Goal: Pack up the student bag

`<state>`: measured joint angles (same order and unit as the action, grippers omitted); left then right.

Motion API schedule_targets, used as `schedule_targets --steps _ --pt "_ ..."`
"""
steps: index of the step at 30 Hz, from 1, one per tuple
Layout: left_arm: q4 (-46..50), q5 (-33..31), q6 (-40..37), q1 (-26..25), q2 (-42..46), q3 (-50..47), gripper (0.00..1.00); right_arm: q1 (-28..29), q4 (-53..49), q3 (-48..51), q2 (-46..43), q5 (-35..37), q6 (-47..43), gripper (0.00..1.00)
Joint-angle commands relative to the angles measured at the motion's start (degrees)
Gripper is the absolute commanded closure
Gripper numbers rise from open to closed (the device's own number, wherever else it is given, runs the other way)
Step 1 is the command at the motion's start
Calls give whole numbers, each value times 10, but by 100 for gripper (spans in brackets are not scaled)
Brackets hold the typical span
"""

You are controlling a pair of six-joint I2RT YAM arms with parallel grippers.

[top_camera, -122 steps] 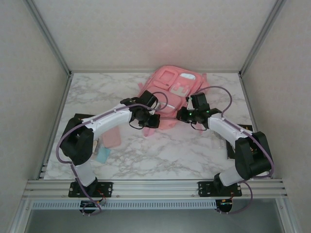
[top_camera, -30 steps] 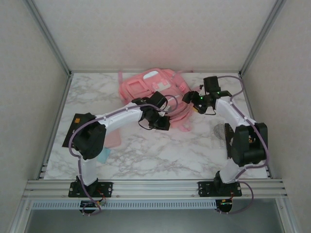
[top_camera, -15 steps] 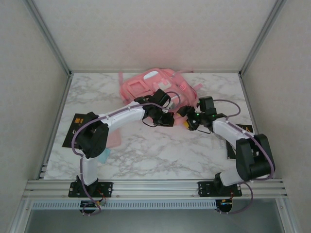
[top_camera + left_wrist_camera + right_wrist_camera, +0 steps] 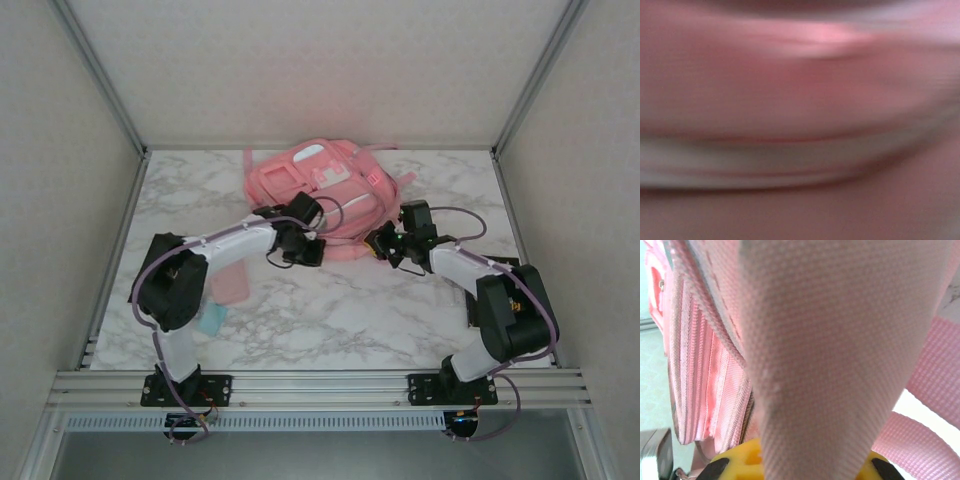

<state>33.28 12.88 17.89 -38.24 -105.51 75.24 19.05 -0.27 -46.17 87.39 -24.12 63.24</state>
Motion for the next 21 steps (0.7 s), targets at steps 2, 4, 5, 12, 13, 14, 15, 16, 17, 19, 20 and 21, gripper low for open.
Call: schedule_targets --steps 2,4,5,12,13,14,15,16,17,19,20,21 --pt "33 -119 -42 68 41 -30 100 -9 -30 -22 -27 42 -43 100" --pt "29 -137 -59 87 40 -28 100 -9 -46 -27 -31 37 -55 100" --pt "27 -145 -68 98 38 -25 100 -9 -54 -29 -32 36 -62 100" --pt "8 -309 -40 159 0 2 100 -9 -60 -31 -37 22 -78 100" --pt "-1 -345 -27 164 -7 6 100 -9 -56 -31 -36 17 -75 100" --pt "-10 -371 -20 164 -12 10 100 -9 -50 -31 -33 12 -72 100" --pt "-22 -393 -13 164 -20 14 100 -7 -42 -31 -31 8 -65 100" --pt "-30 -399 -7 164 -28 22 100 -2 -29 -30 -27 0 -60 100" --pt "-35 -395 -3 164 -35 28 100 3 -18 -32 -22 -8 -58 100" --pt "-40 -364 4 162 -51 49 100 15 -19 -49 -7 -20 -57 100" --pt "-42 -355 6 160 -54 56 100 18 -25 -57 -3 -24 -59 100" --pt "-42 -347 7 158 -57 61 98 19 -32 -64 -1 -24 -60 96"
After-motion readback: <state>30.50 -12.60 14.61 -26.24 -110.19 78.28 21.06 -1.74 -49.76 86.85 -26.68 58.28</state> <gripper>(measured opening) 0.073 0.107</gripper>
